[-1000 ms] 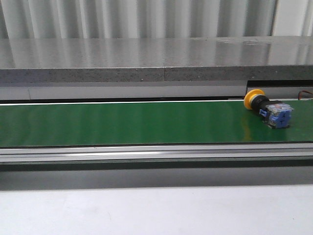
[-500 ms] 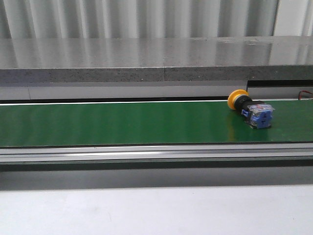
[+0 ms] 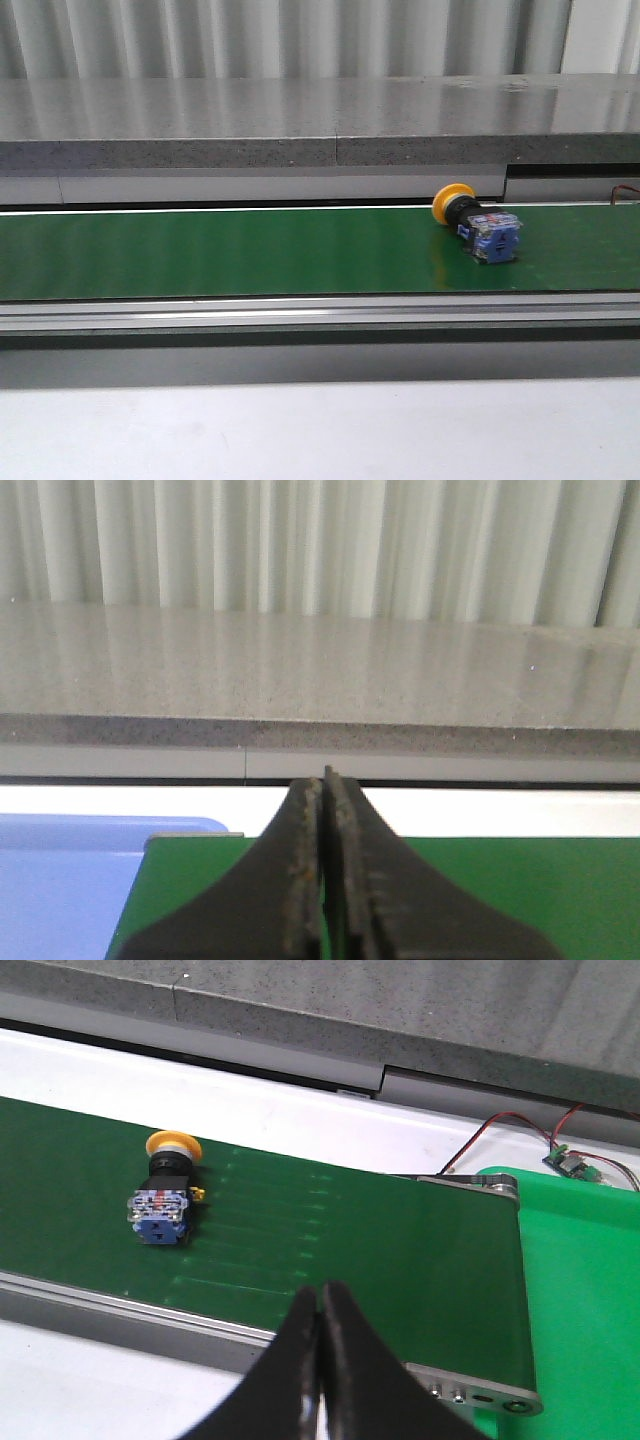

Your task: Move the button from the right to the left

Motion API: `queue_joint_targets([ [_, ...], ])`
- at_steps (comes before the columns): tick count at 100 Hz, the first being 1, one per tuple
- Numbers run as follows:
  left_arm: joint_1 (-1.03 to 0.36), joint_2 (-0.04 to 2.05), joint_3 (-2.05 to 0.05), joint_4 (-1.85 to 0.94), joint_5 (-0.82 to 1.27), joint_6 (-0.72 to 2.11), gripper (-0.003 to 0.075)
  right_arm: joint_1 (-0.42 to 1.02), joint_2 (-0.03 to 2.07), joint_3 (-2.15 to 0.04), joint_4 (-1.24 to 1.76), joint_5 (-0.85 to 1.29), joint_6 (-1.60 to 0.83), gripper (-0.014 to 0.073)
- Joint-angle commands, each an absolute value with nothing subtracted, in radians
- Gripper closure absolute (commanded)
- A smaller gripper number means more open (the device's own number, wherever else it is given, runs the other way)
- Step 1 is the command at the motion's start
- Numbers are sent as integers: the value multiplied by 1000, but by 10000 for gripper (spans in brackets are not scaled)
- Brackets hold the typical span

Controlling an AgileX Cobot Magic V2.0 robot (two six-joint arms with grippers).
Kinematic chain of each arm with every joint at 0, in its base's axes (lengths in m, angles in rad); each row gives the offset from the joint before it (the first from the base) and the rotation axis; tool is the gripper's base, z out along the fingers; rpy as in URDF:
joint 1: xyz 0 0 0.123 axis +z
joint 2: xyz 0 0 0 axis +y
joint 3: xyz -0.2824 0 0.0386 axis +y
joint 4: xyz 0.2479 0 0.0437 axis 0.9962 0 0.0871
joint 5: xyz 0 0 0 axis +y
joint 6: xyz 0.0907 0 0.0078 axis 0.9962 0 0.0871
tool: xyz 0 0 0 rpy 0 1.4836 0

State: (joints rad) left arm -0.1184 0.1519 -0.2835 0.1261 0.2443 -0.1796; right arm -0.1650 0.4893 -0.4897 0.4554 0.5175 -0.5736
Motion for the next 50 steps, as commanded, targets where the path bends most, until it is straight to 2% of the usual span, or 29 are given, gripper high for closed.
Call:
queue_joint_targets([
  [1, -117, 254, -393, 126, 286, -189, 740, -164, 491, -515, 473, 456, -576, 661],
  [25, -117, 488, -609, 126, 507, -189, 740, -164, 491, -515, 473, 456, -576, 661],
  [50, -117, 680, -721, 126, 694, -189, 740, -164, 491, -515, 473, 456, -576, 661],
])
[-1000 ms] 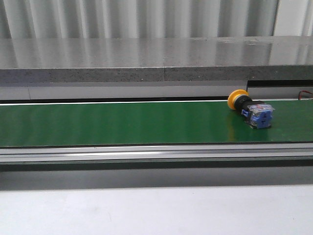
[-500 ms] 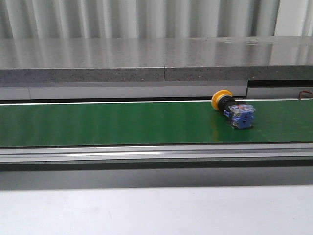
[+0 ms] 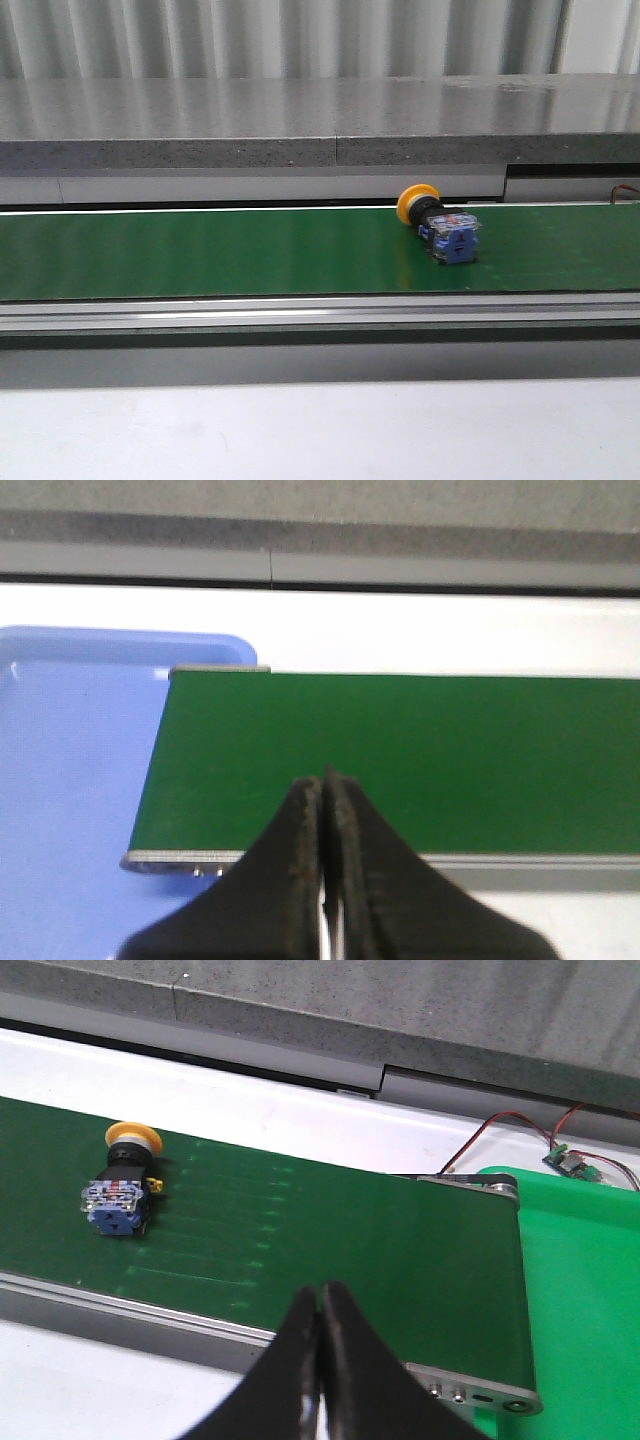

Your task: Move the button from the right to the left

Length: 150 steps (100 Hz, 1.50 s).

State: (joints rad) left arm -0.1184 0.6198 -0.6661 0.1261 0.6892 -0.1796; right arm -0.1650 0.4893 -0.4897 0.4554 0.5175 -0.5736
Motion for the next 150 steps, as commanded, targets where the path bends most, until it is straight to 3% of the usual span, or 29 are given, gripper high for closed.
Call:
queue_joint_targets([
  [1, -117, 685, -725, 126, 703, -189, 740, -164, 491, -515, 473, 456, -576, 661],
  [59, -117, 769, -739, 126, 780, -189, 727, -164, 491, -515, 473, 456, -576, 661],
  [71, -117, 769, -739, 126, 777, -189, 613, -164, 491, -515, 473, 456, -576, 661],
  [93, -117, 769, -739, 124, 777, -189, 220, -164, 491, -515, 473, 456, -576, 661],
  [100, -117, 769, -739, 121, 772, -189, 145, -164, 491, -515, 473, 456, -576, 661],
  [150, -117, 786, -740, 0, 749, -189, 120, -164, 491, -515, 473, 456, -576, 661],
])
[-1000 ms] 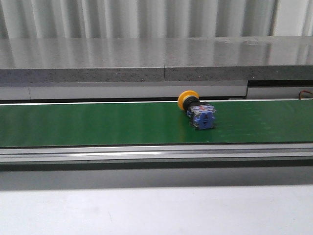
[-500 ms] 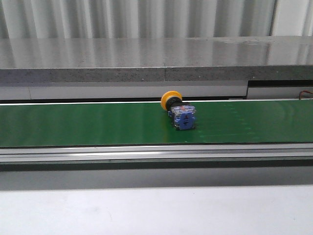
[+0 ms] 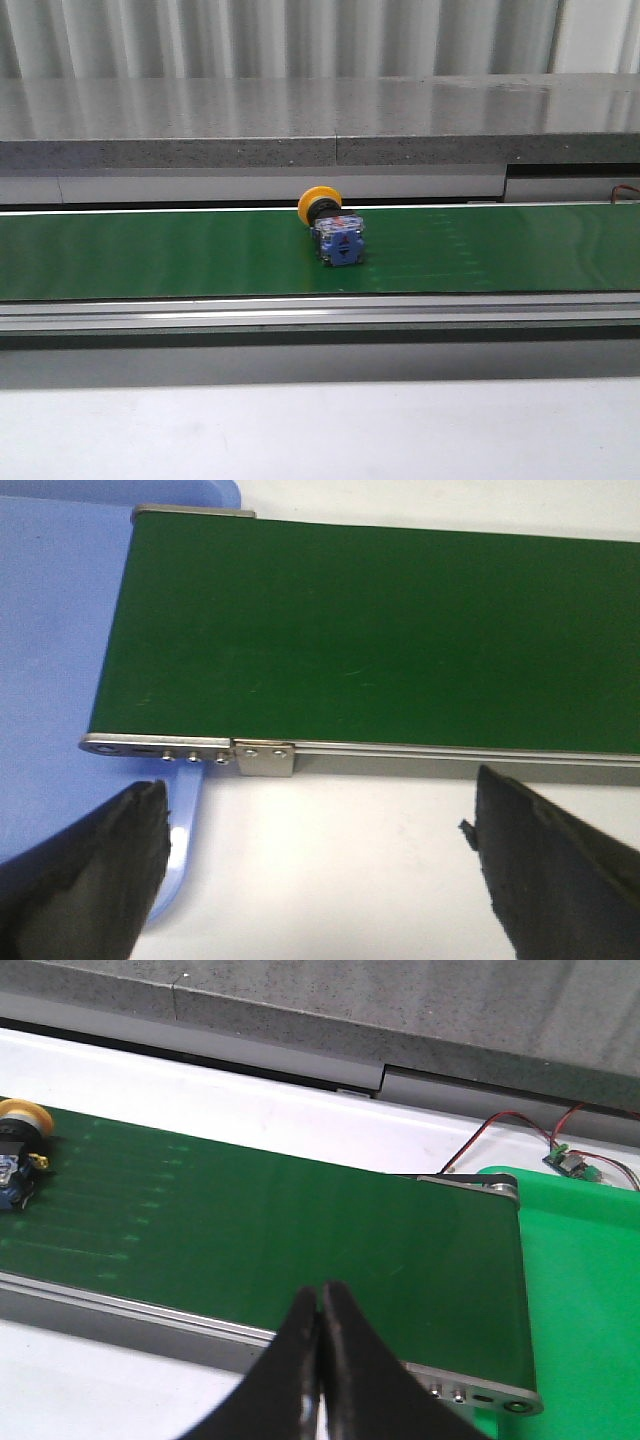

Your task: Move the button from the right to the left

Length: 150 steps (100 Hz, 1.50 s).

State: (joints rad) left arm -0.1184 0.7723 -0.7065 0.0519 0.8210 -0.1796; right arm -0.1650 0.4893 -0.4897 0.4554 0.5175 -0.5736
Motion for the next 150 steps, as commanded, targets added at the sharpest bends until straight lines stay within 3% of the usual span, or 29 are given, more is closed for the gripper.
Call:
queue_joint_targets([
  [1, -117, 787, -740, 0, 747, -189, 120, -164, 491, -515, 473, 456, -576, 661],
  [70, -309, 1259, -1023, -133, 655, -199, 121, -164, 491, -515, 473, 457, -576, 661],
  [150, -510, 1641, -1278, -114, 617, -250, 136, -164, 491, -515, 473, 459, -576, 661],
])
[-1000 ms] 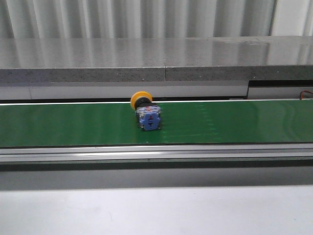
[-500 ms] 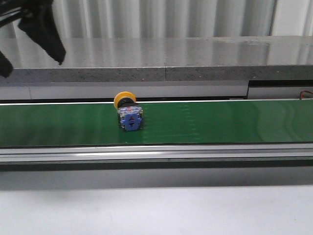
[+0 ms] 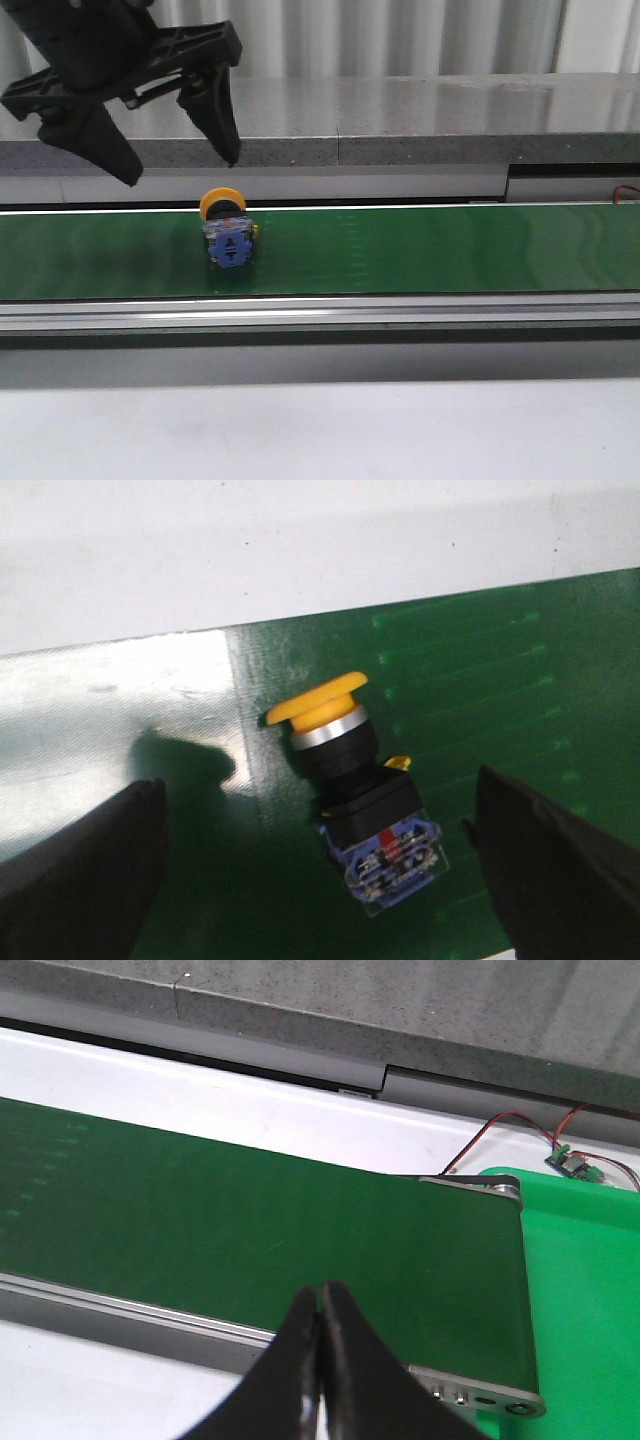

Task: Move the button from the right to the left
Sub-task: 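Lower the left gripper over the button on the belt and grasp it, then lift the button off the belt with the left gripper toward the blue tray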

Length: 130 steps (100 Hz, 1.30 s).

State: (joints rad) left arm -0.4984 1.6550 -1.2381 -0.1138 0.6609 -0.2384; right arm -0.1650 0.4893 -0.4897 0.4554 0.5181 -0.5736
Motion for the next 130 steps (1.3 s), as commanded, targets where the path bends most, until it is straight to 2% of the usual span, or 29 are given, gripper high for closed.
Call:
queue_joint_targets([
  [1, -510, 1641, -1278, -114, 617, -250, 136, -164, 491, -515, 473, 459, -576, 661],
  [39, -512, 1732, -1276, -82, 674, -252, 136, -164, 491, -515, 473, 459, -576, 661],
  [46, -512, 1734, -1276, -80, 681, -259, 163, -164, 491, -515, 473, 459, -576, 661],
  [56, -512, 1734, -1276, -65, 695, -271, 288, -164, 491, -515, 473, 459, -576, 661],
  [61, -512, 1734, -1276, -47, 716, -278, 403, -164, 491, -515, 473, 459, -576, 661],
  [68, -512, 1731, -1276, -13, 750, -278, 618, -164, 491, -515, 473, 459, -576, 661],
  [73, -512, 1726, -1276, 7, 762, -278, 738, -164, 491, -515, 473, 459, -576, 661],
  [106, -408, 1539, -1276, 210, 922, -278, 740, -164, 491, -515, 473, 459, -576, 661],
  [130, -154, 1414, -1240, 283, 940, -209, 740, -164, 491, -515, 473, 459, -576, 661],
])
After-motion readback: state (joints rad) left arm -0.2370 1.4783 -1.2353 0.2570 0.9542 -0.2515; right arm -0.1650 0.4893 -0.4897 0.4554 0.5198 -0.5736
